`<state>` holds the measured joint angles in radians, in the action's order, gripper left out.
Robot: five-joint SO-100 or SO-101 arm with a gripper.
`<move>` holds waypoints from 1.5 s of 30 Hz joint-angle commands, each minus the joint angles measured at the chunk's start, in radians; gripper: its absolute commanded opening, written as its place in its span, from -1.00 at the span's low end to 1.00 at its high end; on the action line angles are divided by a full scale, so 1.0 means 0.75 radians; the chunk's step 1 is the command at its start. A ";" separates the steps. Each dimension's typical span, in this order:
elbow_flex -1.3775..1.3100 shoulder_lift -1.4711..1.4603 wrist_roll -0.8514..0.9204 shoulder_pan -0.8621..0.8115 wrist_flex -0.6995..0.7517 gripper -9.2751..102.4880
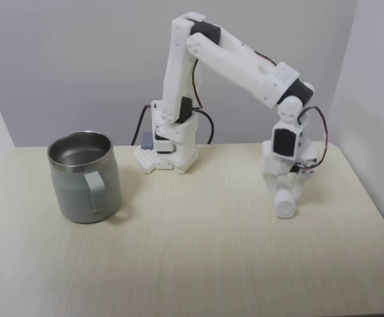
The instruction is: Grasp a dressing and put it in the cup.
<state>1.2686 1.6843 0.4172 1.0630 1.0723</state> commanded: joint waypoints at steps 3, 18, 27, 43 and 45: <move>0.029 -0.350 -0.096 -0.029 0.143 -0.84; 0.397 -1.244 -0.295 -0.951 0.830 -0.84; 0.162 -1.356 0.250 -1.953 0.994 -0.84; -0.458 -1.454 0.759 -2.503 0.646 -0.84; -0.454 -1.430 0.753 -2.503 0.632 -0.84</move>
<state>0.9281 0.5967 0.9833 -0.8023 1.5693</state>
